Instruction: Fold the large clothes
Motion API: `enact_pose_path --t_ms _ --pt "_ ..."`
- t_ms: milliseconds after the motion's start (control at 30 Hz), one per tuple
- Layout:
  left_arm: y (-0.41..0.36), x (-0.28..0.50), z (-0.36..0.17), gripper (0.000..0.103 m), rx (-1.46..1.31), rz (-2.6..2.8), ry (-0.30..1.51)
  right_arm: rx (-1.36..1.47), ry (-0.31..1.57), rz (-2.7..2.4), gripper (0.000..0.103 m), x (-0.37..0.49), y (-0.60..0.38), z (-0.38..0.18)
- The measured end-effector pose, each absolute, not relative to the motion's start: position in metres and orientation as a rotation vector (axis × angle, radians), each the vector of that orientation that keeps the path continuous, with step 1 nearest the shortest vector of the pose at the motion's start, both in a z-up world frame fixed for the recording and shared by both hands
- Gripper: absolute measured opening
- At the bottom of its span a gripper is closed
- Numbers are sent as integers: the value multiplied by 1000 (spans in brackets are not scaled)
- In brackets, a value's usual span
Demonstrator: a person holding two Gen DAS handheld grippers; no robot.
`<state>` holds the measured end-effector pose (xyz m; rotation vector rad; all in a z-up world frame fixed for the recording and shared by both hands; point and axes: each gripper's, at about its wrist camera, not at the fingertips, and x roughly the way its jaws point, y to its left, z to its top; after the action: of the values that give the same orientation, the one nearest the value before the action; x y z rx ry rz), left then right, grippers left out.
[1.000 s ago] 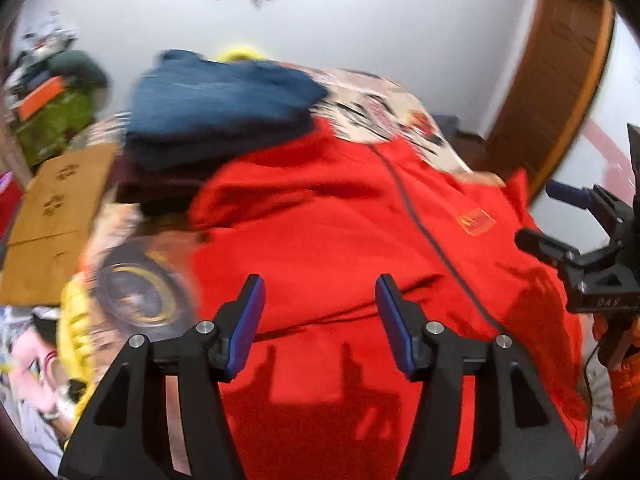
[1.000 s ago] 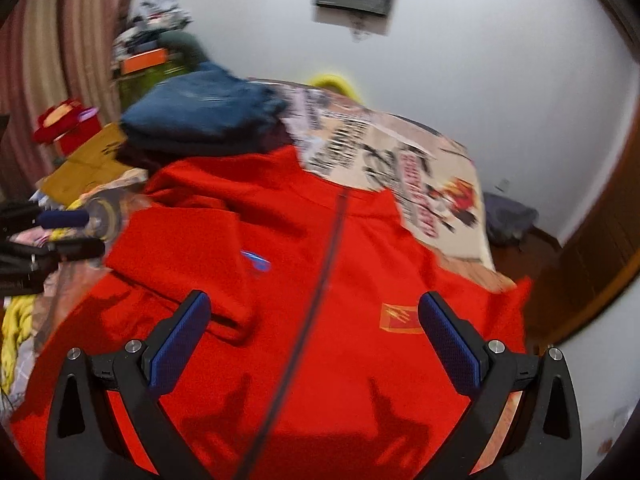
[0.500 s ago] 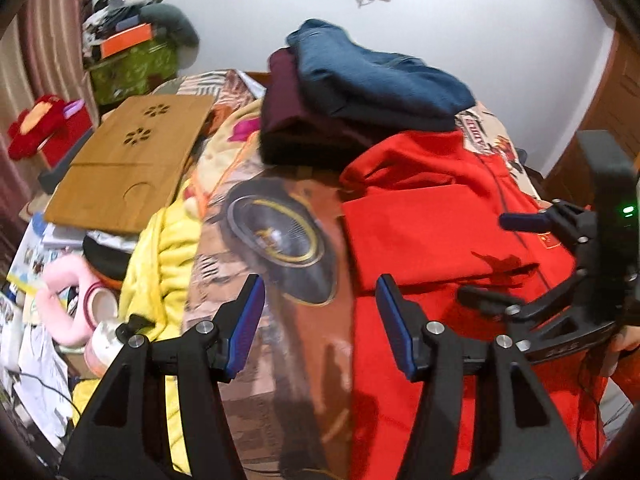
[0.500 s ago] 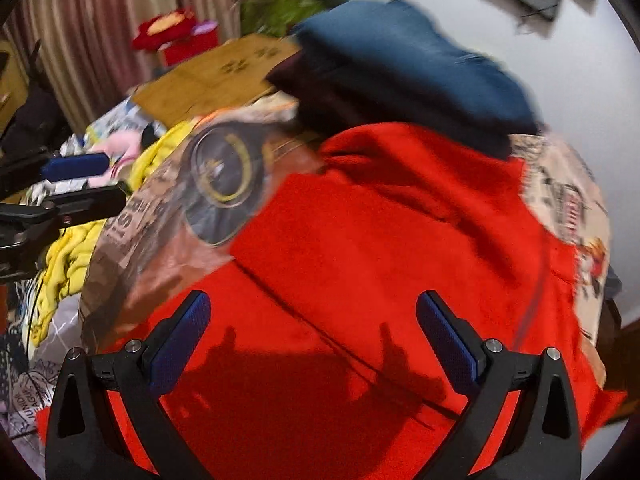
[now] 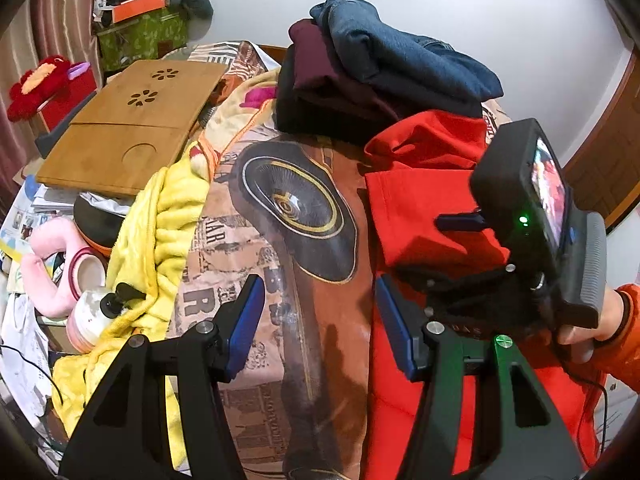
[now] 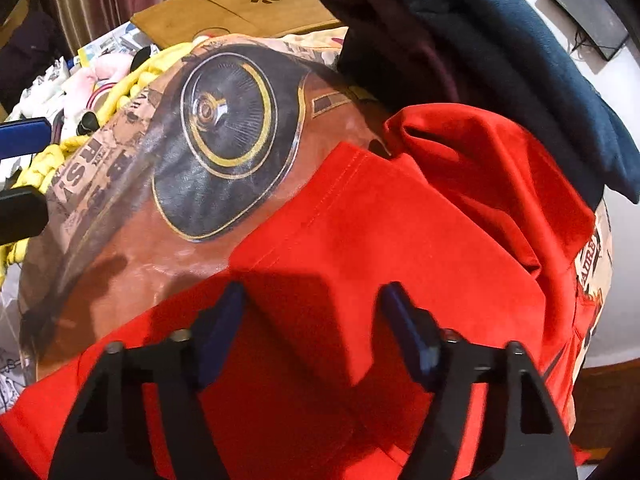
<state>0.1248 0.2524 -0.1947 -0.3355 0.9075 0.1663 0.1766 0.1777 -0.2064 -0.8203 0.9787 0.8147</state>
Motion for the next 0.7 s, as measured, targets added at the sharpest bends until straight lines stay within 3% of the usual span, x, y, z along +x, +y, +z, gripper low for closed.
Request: enact_pose_path --t_ms 67,233,700 --pt "251 124 -196 57 -342 161 910 -798 987 840 37 176 177 -205" --pt "242 123 -205 57 -349 139 940 -692 1010 894 9 172 171 -187" --pt "212 134 -208 57 -266 129 980 -502 875 846 5 188 120 -120"
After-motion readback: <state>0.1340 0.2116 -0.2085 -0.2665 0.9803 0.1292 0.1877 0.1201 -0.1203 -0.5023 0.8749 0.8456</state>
